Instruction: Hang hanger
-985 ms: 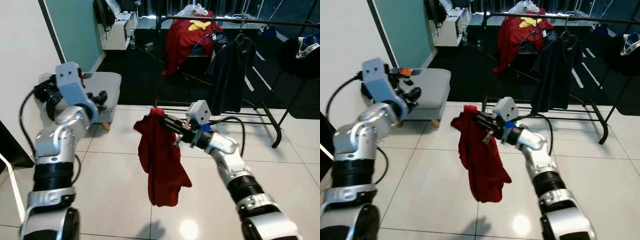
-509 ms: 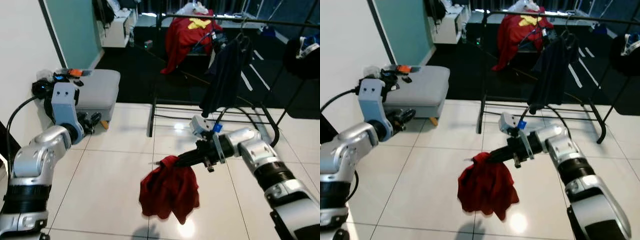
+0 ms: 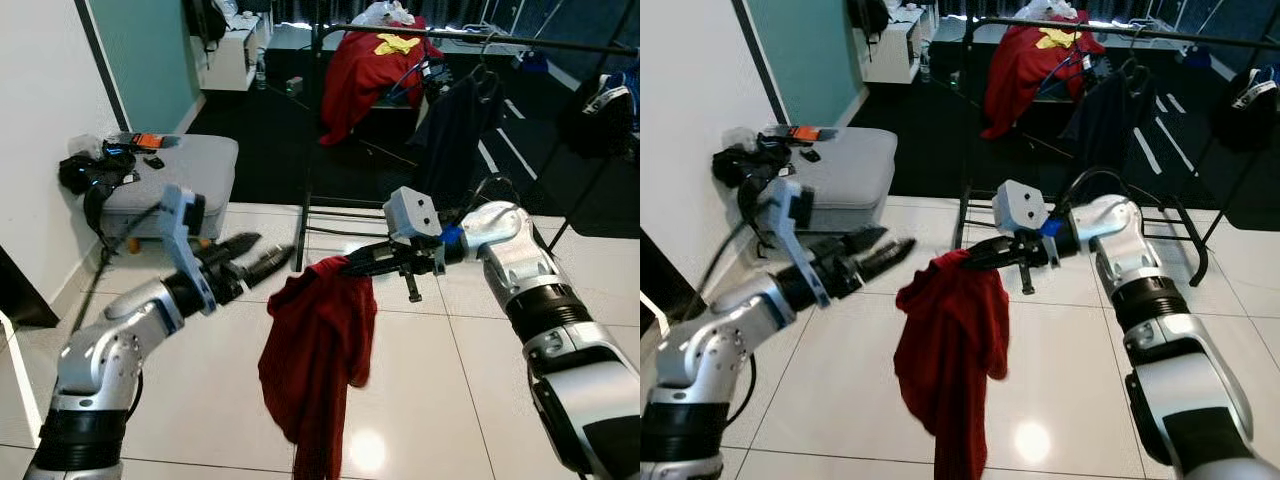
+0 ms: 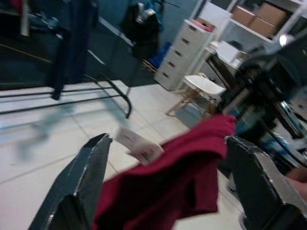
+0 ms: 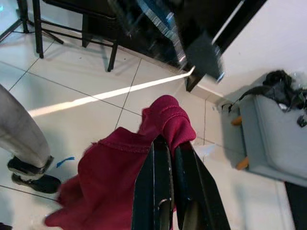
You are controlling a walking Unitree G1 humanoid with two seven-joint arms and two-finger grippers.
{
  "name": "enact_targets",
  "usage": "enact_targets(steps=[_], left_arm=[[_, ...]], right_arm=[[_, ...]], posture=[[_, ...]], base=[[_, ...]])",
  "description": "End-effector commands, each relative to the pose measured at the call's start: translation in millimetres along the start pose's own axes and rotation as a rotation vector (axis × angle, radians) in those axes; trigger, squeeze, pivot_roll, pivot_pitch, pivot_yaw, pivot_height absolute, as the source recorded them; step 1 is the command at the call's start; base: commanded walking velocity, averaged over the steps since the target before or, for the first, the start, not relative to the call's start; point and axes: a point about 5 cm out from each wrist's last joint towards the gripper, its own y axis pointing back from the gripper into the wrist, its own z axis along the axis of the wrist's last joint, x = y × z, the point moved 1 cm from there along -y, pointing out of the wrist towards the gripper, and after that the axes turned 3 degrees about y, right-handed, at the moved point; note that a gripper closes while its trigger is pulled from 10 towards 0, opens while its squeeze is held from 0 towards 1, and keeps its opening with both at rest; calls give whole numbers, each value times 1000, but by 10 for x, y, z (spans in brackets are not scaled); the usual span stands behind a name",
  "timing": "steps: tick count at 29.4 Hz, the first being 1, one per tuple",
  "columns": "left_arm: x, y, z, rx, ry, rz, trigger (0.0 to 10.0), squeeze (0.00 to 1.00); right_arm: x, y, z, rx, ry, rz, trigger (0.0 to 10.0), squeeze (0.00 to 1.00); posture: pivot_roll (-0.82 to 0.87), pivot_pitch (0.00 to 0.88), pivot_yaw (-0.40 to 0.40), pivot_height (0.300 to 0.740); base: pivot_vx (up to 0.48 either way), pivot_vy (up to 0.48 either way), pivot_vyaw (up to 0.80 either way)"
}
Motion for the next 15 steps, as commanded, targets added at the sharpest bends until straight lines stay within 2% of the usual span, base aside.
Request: enact_targets(steps=[1,2,4,9,15], left_arm=[[-41,-15,-90,0,31,-57,10000,1000],[-41,-15,-90,0,31,-57,10000,1000],[-122,-22,-79,-6,57,-140,10000,1000],[-120,-4,-113,14,38,-173,10000,1000],[81,-29,-116,-62,-113,-54,10000,992]], right_arm=[[-90,47,98,-13,62,-26,0,0],[-90,47,98,-13,62,-26,0,0],[-139,95,123,-6,108,-64,0,0],[-175,138,148,-6,134,-82,0,0],[-240,198,231,-69,123,-96,0,0]], posture=[[69,74,-25,740],[69,74,-25,740],[64,74,-24,740],[62,73,-25,740],[57,68,-33,740]], base=[[0,0,0],[0,0,0],[0,0,0],[0,0,0],[0,0,0]])
